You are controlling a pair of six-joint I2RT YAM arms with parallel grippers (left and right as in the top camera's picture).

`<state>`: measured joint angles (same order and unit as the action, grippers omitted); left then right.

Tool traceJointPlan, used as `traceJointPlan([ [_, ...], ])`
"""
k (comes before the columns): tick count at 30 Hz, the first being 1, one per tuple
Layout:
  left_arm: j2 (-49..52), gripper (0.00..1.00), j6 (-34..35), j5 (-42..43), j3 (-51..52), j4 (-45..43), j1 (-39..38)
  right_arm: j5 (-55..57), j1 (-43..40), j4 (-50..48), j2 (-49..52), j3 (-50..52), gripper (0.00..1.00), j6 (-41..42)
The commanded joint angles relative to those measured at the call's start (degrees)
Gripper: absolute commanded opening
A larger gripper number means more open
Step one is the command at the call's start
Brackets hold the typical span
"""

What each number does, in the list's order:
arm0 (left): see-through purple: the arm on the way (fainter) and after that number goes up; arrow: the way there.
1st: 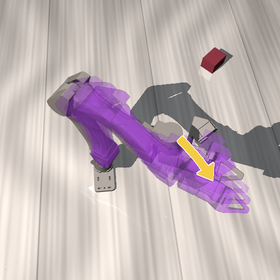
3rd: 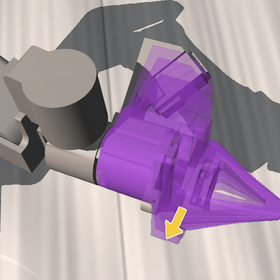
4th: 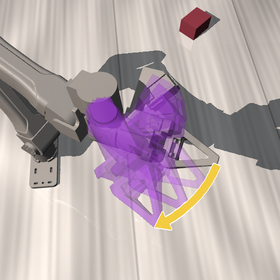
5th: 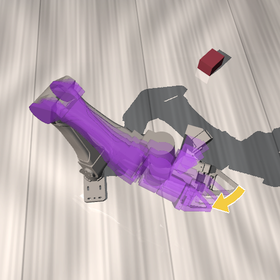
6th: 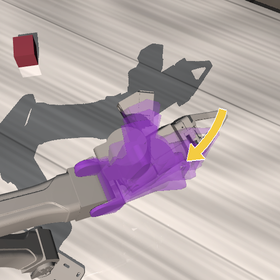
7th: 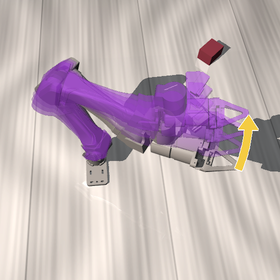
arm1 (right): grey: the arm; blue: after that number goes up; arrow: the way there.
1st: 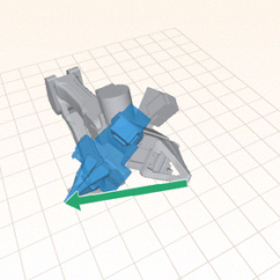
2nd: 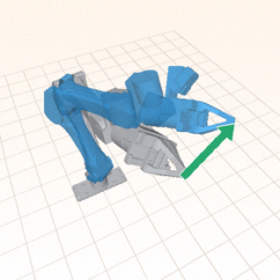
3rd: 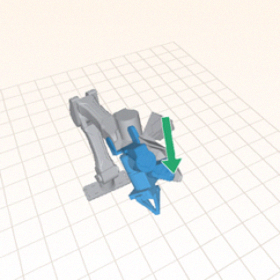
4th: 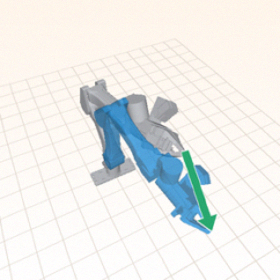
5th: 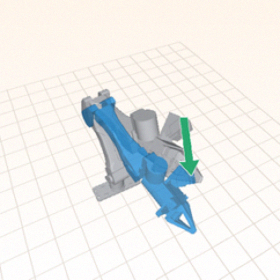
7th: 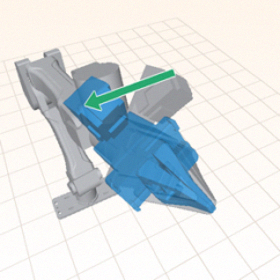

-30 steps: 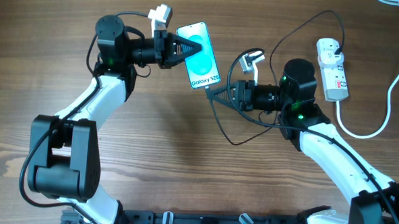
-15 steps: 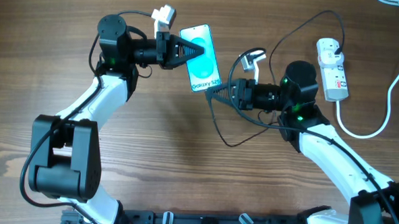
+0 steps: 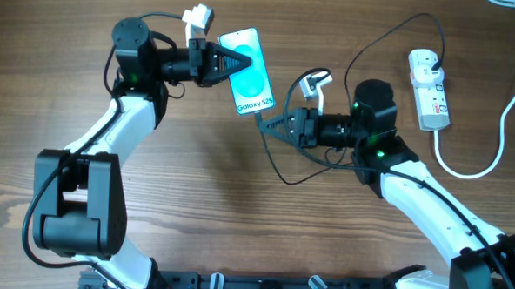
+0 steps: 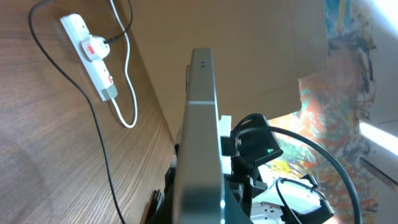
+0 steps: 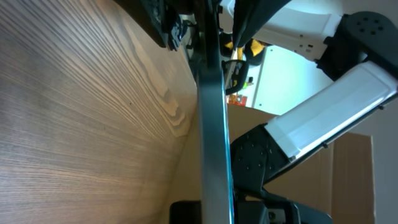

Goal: Plug charger to phone and switch on socket
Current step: 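Press the USB-C plug fully into the phone's port with the right gripper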

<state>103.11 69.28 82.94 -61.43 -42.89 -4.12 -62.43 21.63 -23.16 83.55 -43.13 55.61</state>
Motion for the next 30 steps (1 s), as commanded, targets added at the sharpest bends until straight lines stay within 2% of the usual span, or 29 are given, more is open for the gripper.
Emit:
traceJointPlan([
  [1, -0.4, 0.04, -1.4, -0.1, 0.0, -0.2, -1.0, 2.3, 1.0, -0.2, -0.5, -1.0, 0.27, -1.2],
  [6, -0.4, 0.04, -1.6, 0.1, 0.0, -0.2, -1.5, 2.5, 1.0, -0.2, -0.5, -1.0, 0.04, -0.8],
  [16, -0.4, 0.04, -4.3, 7.1, 0.0, -0.2, -5.8, 3.4, 1.0, -3.1, -0.5, -1.0, 0.05, -0.2],
  [30, -0.7, 0.04, -4.3, 7.4, 1.4, 5.0, -7.4, 3.3, 0.0, -2.7, -0.5, -2.2, 0.05, -3.0],
])
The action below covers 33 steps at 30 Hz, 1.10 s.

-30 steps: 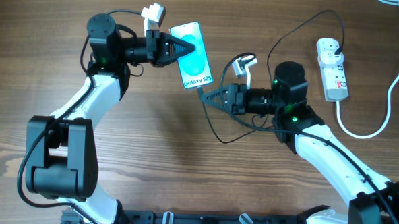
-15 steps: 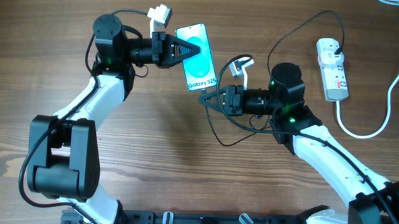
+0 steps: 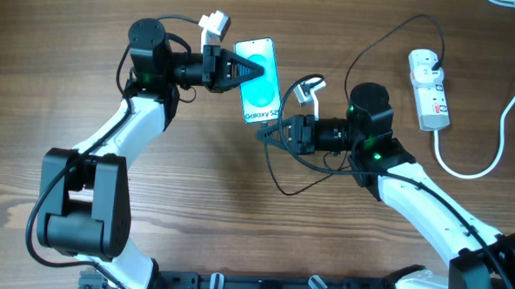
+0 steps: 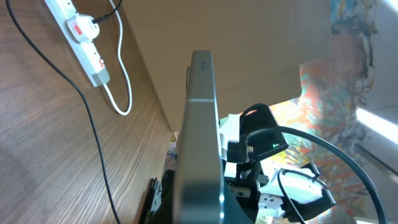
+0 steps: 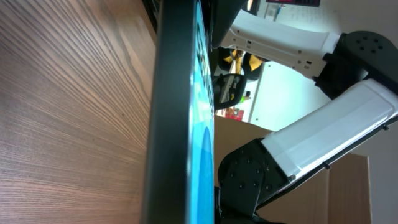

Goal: Plug charger to phone and switch on socket
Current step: 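Press the USB-C plug fully into the phone's port with the right gripper, then open the right gripper, release the plug and pull the right arm away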

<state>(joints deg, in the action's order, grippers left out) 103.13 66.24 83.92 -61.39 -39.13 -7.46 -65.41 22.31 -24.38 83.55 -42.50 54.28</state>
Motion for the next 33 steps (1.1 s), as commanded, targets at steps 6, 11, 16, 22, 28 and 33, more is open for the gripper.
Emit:
traceJointPlan([
  [6, -2.0, 0.04, -1.3, 6.4, 1.7, 1.3, -4.0, 6.1, -0.6, 3.1, -0.5, -4.6, 0.05, -3.6],
  [11, -2.0, 0.04, -1.3, 6.4, 6.1, 1.2, -4.0, 5.9, -0.6, 5.7, -0.5, -5.9, 0.05, -5.5],
  [16, -3.6, 0.04, -1.3, 6.4, 7.0, 1.2, -4.1, 6.5, -0.6, 5.8, -0.5, -5.9, 0.05, -5.7],
  [22, -6.6, 0.04, -1.3, 6.4, 7.8, 1.2, -4.7, 6.5, -0.6, 5.8, -0.5, -6.3, 0.05, -5.7],
  [28, -7.5, 0.04, -1.3, 6.4, 9.7, 1.3, -6.8, 6.3, -0.6, 5.8, -0.5, -6.6, 0.05, -5.7],
  [33, -7.5, 0.04, -1.3, 6.4, 9.7, 1.4, -8.5, 4.2, -0.5, 6.0, -0.5, -7.5, 0.05, -5.9],
])
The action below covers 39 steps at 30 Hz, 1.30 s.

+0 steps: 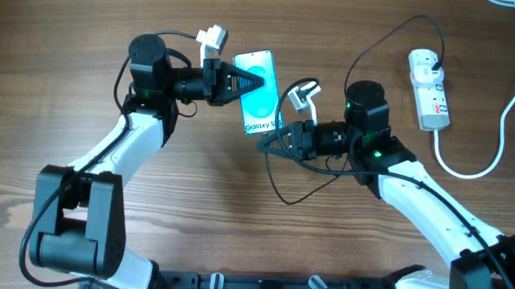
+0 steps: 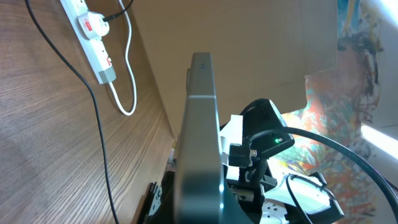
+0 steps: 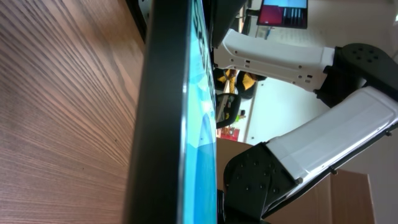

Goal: Plug charger to phone and switch on socket
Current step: 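Open the right gripper, release the plug and pull the right arm away, then lower the phone flat onto the table with the left gripper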

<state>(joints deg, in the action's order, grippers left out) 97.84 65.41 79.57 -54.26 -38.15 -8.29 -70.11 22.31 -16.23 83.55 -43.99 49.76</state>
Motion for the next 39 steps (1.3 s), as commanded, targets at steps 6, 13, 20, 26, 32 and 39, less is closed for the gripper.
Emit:
traceJointPlan([
  [6, -2.2, 0.04, -0.5, 10.7, 2.6, -1.5, -2.2, 8.6, -0.5, 6.9, -0.5, -6.0, 0.13, -6.2],
  [13, -2.2, 0.04, -1.0, 10.6, 2.6, -3.1, 3.4, 8.6, -0.5, 13.8, -0.5, -6.0, 0.35, -8.6],
  [20, 0.0, 0.04, -5.6, 8.0, 2.6, -2.8, 3.2, 15.1, -3.1, 20.8, -3.7, -6.0, 0.6, -15.0],
  [26, 11.1, 0.04, -8.8, 5.7, 2.5, -2.8, 0.5, 30.6, -12.4, 32.6, -15.8, -6.6, 0.68, -19.6],
  [32, 18.7, 0.04, -9.7, 1.0, 0.0, -2.7, -2.6, 47.0, -13.3, 44.8, -25.9, -6.6, 0.7, -21.3],
  [39, 19.1, 0.04, -10.0, -10.5, -8.3, 18.7, -3.4, 52.3, -13.3, 50.3, -27.3, -6.6, 0.71, -22.1],
])
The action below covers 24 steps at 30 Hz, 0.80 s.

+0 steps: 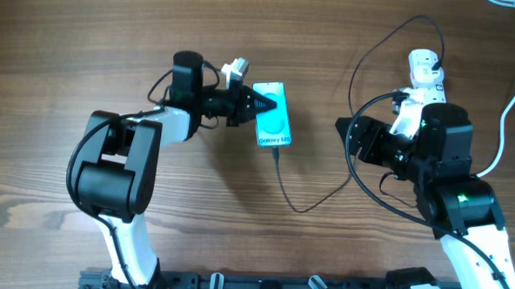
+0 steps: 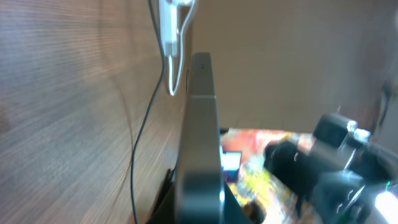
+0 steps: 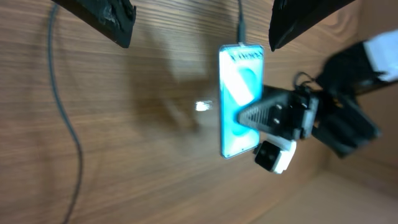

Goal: Plug charger to phone and switch on socket
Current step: 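Lower the phone flat onto the table with the left gripper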

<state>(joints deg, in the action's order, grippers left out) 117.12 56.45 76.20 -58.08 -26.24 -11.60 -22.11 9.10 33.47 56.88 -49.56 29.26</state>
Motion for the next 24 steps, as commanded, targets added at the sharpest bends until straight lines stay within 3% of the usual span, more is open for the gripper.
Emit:
traceJointPlan([
  [1, -0.2, 0.04, -2.6, -10.0, -6.1, 11.0, -0.3, 4.4, -0.1, 0.9, -0.6, -1.0, 0.71, -2.3],
  [5, -0.2, 0.04, -17.1, -16.7, -14.6, 33.7, -3.1, 6.9, -0.1, 2.5, -0.6, -1.0, 0.72, -2.3],
  [9, -0.2, 0.04, -37.0, -22.6, -21.8, 55.6, -4.5, 7.7, -0.1, 3.7, -0.5, -1.0, 0.72, -2.4],
  [14, -0.1, 0.04, -56.8, -21.2, -22.2, 63.3, -3.8, 8.9, -0.1, 3.8, -0.2, -1.0, 0.72, -2.3],
  [20, 0.4, 0.04, -60.7, -30.1, -22.2, 62.2, -3.7, 8.9, -0.1, 4.2, 0.0, -1.0, 0.72, -2.2],
  [24, 3.5, 0.04, -59.9, -30.1, -22.2, 58.9, -3.5, 8.9, -0.1, 4.3, 0.0, -1.0, 0.71, -2.1],
])
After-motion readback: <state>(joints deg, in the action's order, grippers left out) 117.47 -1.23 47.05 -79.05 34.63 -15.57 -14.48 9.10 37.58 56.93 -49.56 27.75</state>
